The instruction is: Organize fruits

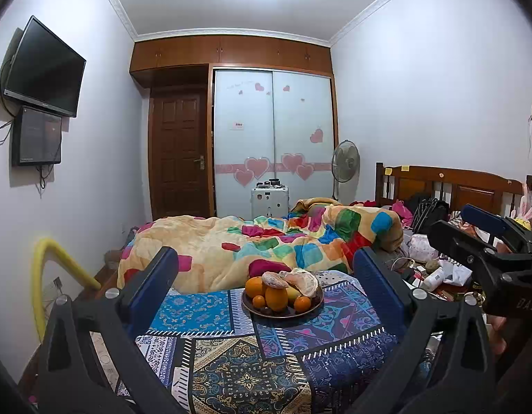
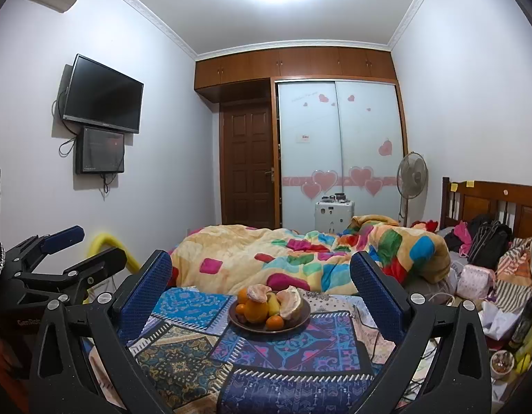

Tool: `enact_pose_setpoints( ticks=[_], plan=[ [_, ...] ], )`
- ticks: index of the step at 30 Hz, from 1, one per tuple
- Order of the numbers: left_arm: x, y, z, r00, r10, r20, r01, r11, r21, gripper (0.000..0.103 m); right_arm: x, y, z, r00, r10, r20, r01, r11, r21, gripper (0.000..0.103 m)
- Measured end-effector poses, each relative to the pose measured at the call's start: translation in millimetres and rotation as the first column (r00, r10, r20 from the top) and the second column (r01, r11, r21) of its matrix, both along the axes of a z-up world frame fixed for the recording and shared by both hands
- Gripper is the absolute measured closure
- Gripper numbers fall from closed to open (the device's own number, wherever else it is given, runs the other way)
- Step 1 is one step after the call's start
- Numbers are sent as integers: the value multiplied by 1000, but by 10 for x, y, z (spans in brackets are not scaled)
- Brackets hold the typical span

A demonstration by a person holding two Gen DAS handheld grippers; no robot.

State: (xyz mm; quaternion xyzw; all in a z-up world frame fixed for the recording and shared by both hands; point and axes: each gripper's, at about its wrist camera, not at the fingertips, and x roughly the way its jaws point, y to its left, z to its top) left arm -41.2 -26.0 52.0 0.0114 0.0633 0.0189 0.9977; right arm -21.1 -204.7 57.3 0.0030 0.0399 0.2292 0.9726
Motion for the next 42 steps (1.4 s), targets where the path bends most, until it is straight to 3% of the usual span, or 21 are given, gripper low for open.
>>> enact_pose_setpoints(
  ticks=[42],
  plan=[
    [86,-34,-57,1000,-2,-8,2,1000,-8,0,12,85,14,1000,10,-9,-10,1000,4,0]
  ],
)
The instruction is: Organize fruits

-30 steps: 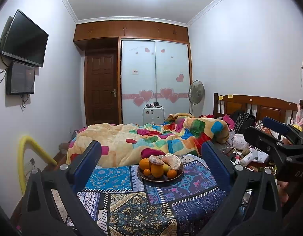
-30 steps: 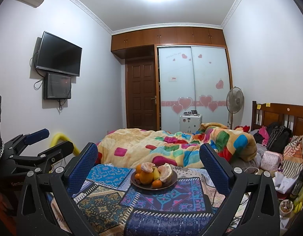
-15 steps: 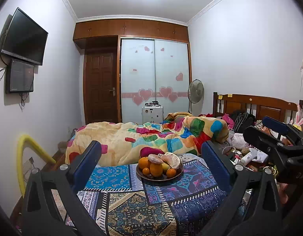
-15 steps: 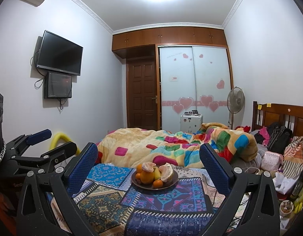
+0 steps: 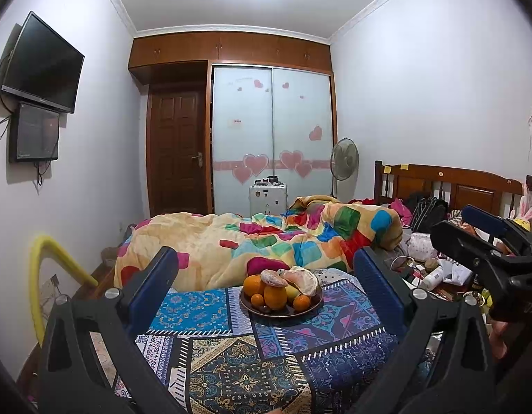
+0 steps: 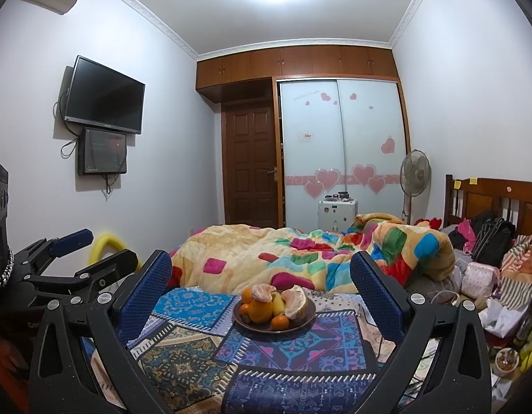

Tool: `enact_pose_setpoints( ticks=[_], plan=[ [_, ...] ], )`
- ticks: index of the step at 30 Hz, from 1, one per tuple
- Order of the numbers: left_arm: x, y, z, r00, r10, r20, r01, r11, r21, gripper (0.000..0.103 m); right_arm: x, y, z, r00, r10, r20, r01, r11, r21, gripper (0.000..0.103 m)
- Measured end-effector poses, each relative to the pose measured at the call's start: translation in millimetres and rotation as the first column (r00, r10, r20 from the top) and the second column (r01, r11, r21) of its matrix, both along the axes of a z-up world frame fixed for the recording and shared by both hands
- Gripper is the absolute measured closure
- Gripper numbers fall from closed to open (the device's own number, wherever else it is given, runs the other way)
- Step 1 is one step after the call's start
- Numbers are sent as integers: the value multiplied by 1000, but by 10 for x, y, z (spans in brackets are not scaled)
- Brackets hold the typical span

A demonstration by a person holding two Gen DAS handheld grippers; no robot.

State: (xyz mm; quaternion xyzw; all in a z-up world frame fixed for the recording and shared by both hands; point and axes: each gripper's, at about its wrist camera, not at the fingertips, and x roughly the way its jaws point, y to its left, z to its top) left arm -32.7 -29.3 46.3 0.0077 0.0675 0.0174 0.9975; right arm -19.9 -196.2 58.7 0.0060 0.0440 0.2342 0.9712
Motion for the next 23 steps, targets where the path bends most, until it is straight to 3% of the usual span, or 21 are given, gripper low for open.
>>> enact_pose_setpoints(
  ticks=[23],
  plan=[
    [39,22,-26,999,-27,-19,27,999,-26,0,43,-74,-19,1000,-8,-6,8,1000,11,0]
  ],
)
